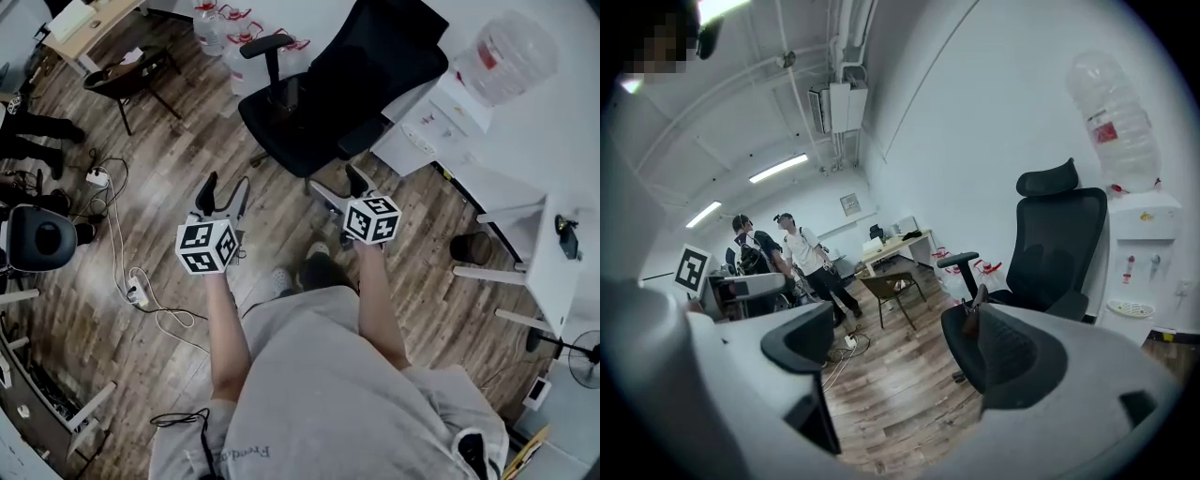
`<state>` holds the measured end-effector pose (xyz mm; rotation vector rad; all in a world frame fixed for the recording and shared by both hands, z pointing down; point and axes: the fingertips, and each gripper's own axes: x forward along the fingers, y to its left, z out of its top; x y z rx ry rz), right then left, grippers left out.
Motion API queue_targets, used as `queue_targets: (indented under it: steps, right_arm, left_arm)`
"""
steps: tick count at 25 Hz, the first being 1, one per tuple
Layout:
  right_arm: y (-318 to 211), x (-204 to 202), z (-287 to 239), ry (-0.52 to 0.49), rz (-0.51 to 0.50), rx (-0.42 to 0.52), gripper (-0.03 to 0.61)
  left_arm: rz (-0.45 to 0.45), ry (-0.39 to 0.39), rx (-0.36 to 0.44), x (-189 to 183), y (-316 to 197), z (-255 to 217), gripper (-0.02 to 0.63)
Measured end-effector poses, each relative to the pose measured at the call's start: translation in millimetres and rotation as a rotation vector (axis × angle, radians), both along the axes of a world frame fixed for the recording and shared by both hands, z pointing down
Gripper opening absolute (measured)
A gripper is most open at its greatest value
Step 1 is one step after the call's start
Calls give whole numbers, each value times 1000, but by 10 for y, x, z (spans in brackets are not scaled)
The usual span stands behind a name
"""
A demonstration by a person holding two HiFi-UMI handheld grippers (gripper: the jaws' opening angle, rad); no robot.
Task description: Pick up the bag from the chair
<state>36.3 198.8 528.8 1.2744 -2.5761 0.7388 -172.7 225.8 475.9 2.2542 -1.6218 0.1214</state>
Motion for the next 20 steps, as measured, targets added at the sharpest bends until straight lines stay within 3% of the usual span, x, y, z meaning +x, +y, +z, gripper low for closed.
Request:
queue_targets:
  steps: [12, 20]
  right_arm:
    - [-935, -424, 275, 10, -29, -39, 477]
    - [-1994, -698, 453, 41, -76, -77, 477]
  left_arm:
    - [-105, -27, -9, -591, -677, 101, 279]
    - [-109, -14, -23, -734, -1625, 156, 276]
